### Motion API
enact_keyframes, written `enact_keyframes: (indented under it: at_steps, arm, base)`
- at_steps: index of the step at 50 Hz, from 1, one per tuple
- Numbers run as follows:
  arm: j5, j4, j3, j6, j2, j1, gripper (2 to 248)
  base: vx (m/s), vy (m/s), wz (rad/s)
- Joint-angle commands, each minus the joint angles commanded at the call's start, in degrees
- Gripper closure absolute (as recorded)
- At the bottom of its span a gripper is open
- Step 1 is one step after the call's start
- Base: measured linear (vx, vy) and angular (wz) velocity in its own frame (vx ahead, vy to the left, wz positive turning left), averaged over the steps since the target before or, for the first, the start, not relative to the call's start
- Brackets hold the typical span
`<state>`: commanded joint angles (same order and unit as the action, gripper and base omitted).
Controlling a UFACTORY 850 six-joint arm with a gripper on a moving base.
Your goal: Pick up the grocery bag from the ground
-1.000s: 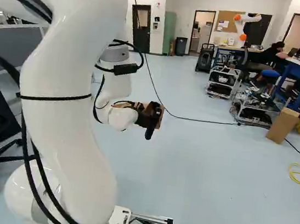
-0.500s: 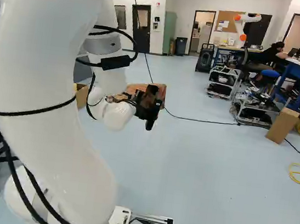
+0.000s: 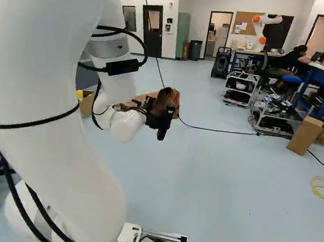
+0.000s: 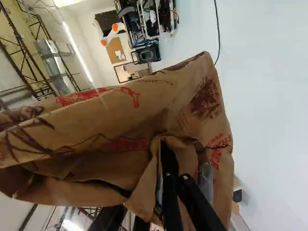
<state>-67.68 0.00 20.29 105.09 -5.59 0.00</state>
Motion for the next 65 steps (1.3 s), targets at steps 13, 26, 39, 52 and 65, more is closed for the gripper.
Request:
enact_keyframes:
  at_steps: [13,26,39,52,65]
  arm:
    - [0.3,0.0,-0.3,-2.0,0.4,0.0,225]
    - [0.9,0.0,-0.7,-5.1,1.0,0.0,225]
    - [1.6,0.0,-1.4,-9.3,1.9,0.0,225]
    - [2.4,0.0,-2.1,-14.6,3.0,0.0,225]
    - [3.5,0.0,-3.0,-20.9,4.3,0.0,225]
  base:
    - [0.000,0.000,0.000]
    - [0.000,0.000,0.000]
    - [0.000,0.000,0.000]
    - [0.000,0.000,0.000]
    - [0.000,0.000,0.000]
